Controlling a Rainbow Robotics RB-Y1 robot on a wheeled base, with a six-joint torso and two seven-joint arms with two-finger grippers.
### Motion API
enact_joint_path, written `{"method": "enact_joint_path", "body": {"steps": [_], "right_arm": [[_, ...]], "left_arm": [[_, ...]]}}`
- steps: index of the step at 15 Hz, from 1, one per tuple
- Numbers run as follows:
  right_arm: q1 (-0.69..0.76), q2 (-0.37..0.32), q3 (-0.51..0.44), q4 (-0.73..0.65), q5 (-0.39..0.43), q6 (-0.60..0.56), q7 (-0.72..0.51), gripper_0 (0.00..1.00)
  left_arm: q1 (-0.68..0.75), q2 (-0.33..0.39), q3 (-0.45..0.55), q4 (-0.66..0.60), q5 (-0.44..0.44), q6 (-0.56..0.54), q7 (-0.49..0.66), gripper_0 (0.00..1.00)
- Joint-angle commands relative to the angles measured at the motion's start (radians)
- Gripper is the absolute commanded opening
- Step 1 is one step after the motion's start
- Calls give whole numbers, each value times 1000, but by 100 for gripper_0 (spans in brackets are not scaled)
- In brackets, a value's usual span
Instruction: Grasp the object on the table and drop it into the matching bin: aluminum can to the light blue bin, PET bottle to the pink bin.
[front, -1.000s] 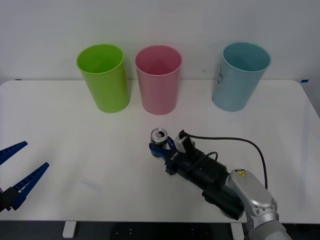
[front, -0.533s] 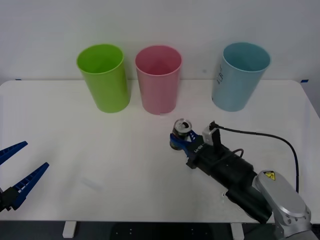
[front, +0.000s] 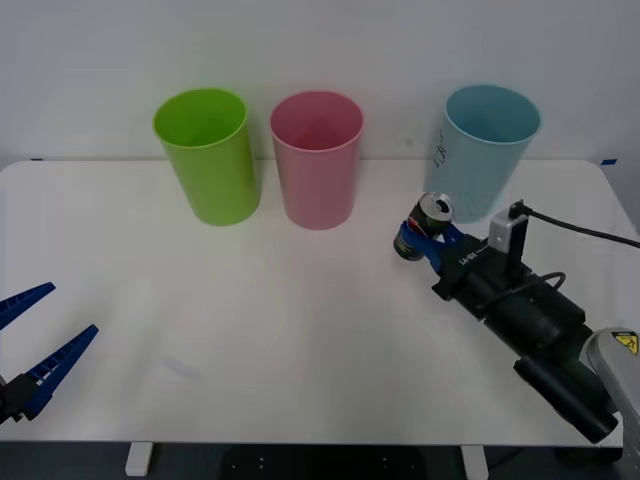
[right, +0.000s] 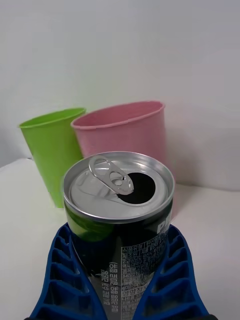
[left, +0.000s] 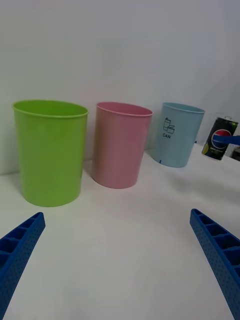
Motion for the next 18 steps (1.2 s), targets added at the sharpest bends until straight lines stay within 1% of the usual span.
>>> {"method": "enact_joint_path", "body": {"steps": [1, 5, 8, 12, 14, 16, 18], "right_arm": [[-1, -31, -49, -44, 0, 2, -91, 0], [-4, -88, -107, -102, 0, 1, -227, 0], [-25, -130, -135, -125, 8, 2, -304, 0], [-88, -174, -196, -123, 34, 15, -327, 0], [-114, -189, -214, -120, 65, 52, -345, 0], [-162, -211, -216, -76, 66, 64, -358, 0], [-245, -234, -216, 13, 71, 64, -359, 0]], "left_arm": [[0, 0, 0, 0, 0, 0, 0, 100], [0, 0, 0, 0, 0, 0, 0, 100], [0, 0, 0, 0, 0, 0, 0, 100], [0, 0, 0, 0, 0, 0, 0, 100], [0, 0, 0, 0, 0, 0, 0, 100], [0, 0, 0, 0, 0, 0, 0, 100], [0, 0, 0, 0, 0, 0, 0, 100]]}}
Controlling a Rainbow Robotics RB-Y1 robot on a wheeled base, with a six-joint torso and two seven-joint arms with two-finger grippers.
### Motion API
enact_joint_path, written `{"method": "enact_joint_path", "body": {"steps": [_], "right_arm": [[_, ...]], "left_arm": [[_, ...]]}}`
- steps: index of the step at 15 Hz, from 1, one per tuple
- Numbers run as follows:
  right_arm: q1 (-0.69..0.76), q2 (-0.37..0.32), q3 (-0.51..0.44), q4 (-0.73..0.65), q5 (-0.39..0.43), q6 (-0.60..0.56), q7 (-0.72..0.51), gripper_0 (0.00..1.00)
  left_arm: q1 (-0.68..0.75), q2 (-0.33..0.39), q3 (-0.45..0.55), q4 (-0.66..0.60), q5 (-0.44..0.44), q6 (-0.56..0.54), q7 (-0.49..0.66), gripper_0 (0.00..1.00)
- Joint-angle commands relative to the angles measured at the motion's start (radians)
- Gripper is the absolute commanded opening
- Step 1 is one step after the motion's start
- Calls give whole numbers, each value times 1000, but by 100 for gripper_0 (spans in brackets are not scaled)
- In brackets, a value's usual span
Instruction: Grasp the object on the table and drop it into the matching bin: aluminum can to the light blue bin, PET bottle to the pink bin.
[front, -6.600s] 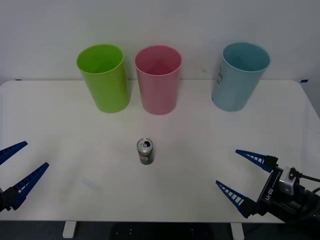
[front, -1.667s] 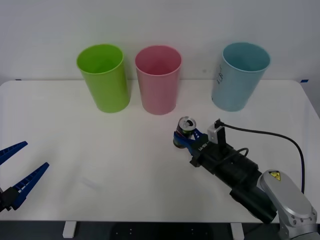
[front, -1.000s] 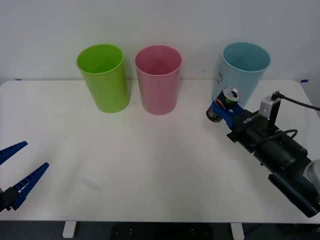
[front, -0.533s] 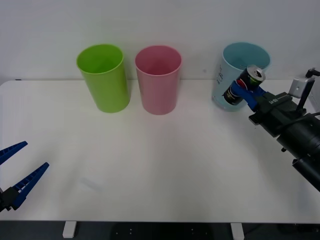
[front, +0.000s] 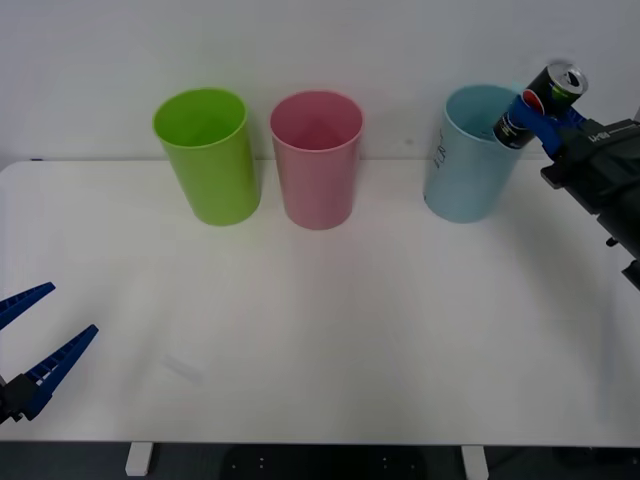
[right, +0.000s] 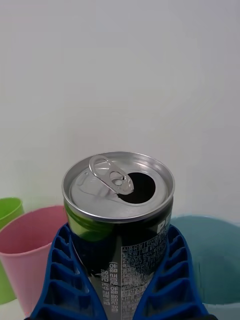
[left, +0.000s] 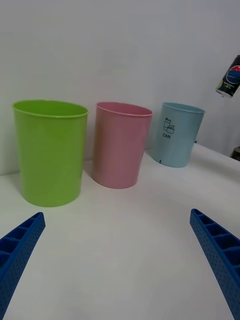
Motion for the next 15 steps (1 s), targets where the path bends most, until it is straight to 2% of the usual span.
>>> {"method": "enact_joint_path", "body": {"steps": [1, 7, 13, 15], "right_arm": [[-119, -25, -2, 132, 15, 0, -2, 0], [-321, -22, -6, 384, 122, 0, 9, 0], [-464, -16, 11, 594, 162, 0, 35, 0], [-472, -12, 18, 606, 162, 0, 41, 0]], "left_arm": [[0, 0, 0, 0, 0, 0, 0, 100], [0, 0, 0, 0, 0, 0, 0, 100], [0, 0, 0, 0, 0, 0, 0, 100], [0, 0, 0, 0, 0, 0, 0, 100]]}}
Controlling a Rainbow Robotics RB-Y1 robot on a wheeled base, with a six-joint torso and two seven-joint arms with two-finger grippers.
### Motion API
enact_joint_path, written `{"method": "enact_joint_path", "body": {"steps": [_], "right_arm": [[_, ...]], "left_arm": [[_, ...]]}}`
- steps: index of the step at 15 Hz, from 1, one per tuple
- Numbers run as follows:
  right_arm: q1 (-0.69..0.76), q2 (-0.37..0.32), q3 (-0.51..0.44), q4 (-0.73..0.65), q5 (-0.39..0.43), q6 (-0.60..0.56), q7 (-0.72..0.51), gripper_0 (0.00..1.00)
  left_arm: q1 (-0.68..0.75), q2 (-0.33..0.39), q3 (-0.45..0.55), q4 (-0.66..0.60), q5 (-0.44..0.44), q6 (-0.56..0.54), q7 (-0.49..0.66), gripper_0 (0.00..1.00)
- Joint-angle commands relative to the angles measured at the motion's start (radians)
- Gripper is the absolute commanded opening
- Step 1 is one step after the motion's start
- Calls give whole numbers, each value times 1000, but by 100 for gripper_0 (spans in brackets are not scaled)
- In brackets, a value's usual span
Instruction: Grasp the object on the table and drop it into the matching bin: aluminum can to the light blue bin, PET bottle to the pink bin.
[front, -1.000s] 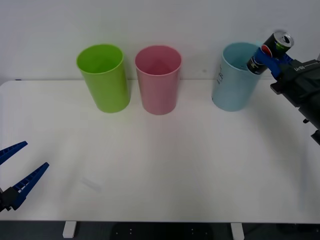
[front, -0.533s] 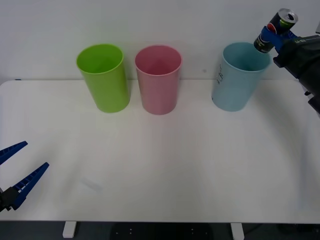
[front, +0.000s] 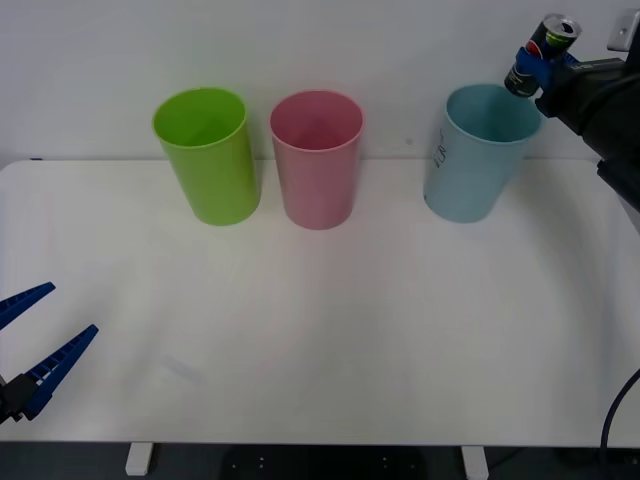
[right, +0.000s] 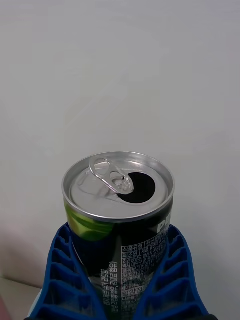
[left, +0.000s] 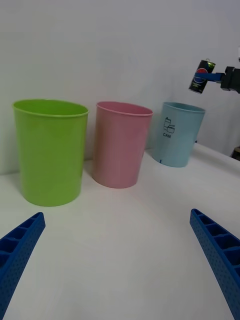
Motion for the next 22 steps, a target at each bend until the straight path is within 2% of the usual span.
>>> {"method": "enact_joint_path", "body": {"steps": [1, 4, 5, 6, 7, 15, 19, 22], "right_arm": [[-7, 8, 6, 13, 2, 1, 5, 0], [-7, 9, 6, 13, 2, 0, 16, 0], [-7, 9, 6, 12, 2, 0, 23, 38], [-7, 9, 7, 10, 2, -2, 29, 88], [-7, 9, 6, 10, 3, -9, 39, 100], [-3, 9, 4, 4, -21, -52, 75, 100], [88, 9, 3, -114, -49, -72, 83, 100], [183, 9, -25, -222, -63, -147, 86, 100]], "left_arm": [[0, 0, 0, 0, 0, 0, 0, 100], [0, 0, 0, 0, 0, 0, 0, 100], [0, 0, 0, 0, 0, 0, 0, 100], [0, 0, 0, 0, 0, 0, 0, 100], [0, 0, 0, 0, 0, 0, 0, 100], [0, 0, 0, 0, 0, 0, 0, 100], [0, 0, 0, 0, 0, 0, 0, 100], [0, 0, 0, 0, 0, 0, 0, 100]]}}
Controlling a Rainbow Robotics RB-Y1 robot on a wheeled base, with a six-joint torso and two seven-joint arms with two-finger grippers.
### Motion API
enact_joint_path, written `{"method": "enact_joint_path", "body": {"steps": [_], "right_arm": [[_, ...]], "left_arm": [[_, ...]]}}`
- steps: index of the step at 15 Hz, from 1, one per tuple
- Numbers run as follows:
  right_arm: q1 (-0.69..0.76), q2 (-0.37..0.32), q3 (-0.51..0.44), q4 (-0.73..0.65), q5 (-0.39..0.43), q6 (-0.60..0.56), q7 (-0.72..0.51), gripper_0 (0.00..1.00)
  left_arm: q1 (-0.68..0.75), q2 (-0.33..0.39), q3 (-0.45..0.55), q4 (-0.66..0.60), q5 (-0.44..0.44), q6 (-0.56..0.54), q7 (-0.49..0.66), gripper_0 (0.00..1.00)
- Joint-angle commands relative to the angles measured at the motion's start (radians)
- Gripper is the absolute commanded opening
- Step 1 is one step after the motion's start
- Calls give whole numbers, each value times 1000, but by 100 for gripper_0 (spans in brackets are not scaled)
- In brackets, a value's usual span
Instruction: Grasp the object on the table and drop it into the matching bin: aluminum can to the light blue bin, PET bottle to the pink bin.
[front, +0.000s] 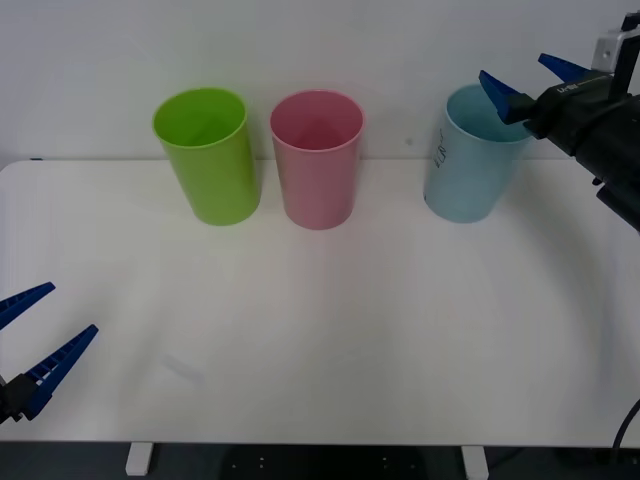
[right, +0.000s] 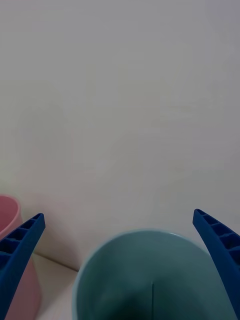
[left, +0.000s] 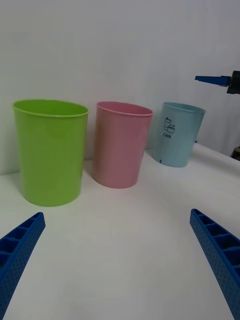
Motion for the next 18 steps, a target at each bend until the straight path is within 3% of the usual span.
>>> {"method": "enact_joint_path", "body": {"steps": [1, 9, 10, 13, 18], "right_arm": [[98, 0, -32, -99, -23, -83, 3, 100], [295, 0, -170, -179, -86, -462, 71, 100], [321, 0, -189, -179, -94, -509, 129, 100], [387, 0, -224, -181, -105, -609, 218, 100], [538, 0, -301, -201, -129, -781, 247, 100]], "left_arm": [[0, 0, 0, 0, 0, 0, 0, 100], [0, 0, 0, 0, 0, 0, 0, 100], [0, 0, 0, 0, 0, 0, 0, 100], [0, 0, 0, 0, 0, 0, 0, 100], [0, 0, 0, 0, 0, 0, 0, 100]]}}
